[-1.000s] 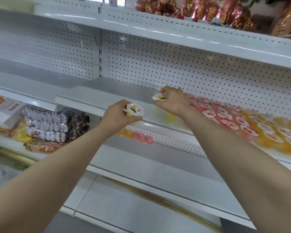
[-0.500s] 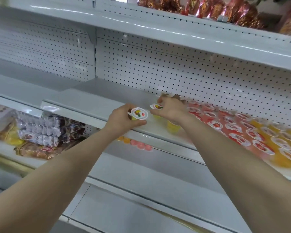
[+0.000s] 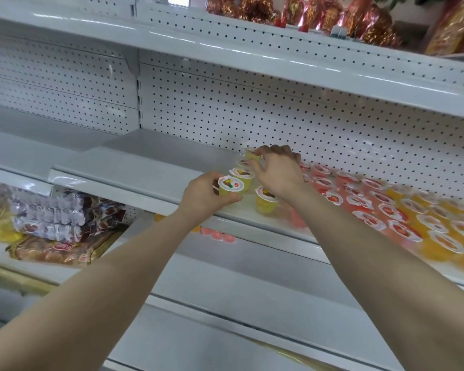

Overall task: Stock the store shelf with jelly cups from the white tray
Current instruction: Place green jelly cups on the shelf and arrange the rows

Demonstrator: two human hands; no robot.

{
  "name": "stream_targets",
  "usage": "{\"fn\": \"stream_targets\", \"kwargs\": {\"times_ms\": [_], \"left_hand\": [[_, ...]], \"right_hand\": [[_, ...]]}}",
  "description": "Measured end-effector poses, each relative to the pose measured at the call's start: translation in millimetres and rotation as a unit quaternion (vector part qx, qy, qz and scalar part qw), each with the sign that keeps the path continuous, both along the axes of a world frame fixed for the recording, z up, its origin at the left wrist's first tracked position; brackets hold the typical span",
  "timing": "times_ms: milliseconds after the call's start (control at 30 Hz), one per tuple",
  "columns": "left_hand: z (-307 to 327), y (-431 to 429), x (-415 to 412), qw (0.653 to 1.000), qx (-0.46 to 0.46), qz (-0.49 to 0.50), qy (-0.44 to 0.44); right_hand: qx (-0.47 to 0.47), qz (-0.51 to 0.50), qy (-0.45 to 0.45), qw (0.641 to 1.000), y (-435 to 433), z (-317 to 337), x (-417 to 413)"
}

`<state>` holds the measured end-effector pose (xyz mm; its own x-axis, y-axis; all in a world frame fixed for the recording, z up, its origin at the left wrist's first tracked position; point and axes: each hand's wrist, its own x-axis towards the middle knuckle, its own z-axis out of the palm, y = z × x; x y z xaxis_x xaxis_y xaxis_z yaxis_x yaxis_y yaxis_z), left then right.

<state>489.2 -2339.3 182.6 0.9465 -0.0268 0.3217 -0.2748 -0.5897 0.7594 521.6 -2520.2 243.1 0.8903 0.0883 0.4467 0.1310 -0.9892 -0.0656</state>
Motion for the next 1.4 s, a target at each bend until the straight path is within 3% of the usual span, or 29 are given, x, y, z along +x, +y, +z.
{"fn": "stream_targets", "kwargs": {"times_ms": [133,300,600,867,1100,1400], "left_hand": [[1,6,-4,0.999,0.034,-0.006,-0.011],[10,18,-25,0.99,0.081,0.0,-0.118],[15,12,-110,0.939,0.212,-0.024,-0.269],[-27,-58,-200,0.922,0.243,-0.137,-0.27],[-84,-159,-277,0.905,0.225,-0.261,-0.25],[-175,-312,-363,0.864,0.231,-0.402,-0.196]], "right_hand": [[-0.017,0.01,-0.039,0.999,-4,-3,-10],[-0.053,0.034,-0.102,0.993,-10,0,-42],[-0.111,0.029,-0.178,0.977,-39,-26,-153],[-0.104,-0.02,-0.125,0.986,-102,-84,-301],[-0.088,-0.114,-0.098,0.985,-189,-155,-426],[-0.044,-0.226,0.001,0.973,-315,-255,-562]]}}
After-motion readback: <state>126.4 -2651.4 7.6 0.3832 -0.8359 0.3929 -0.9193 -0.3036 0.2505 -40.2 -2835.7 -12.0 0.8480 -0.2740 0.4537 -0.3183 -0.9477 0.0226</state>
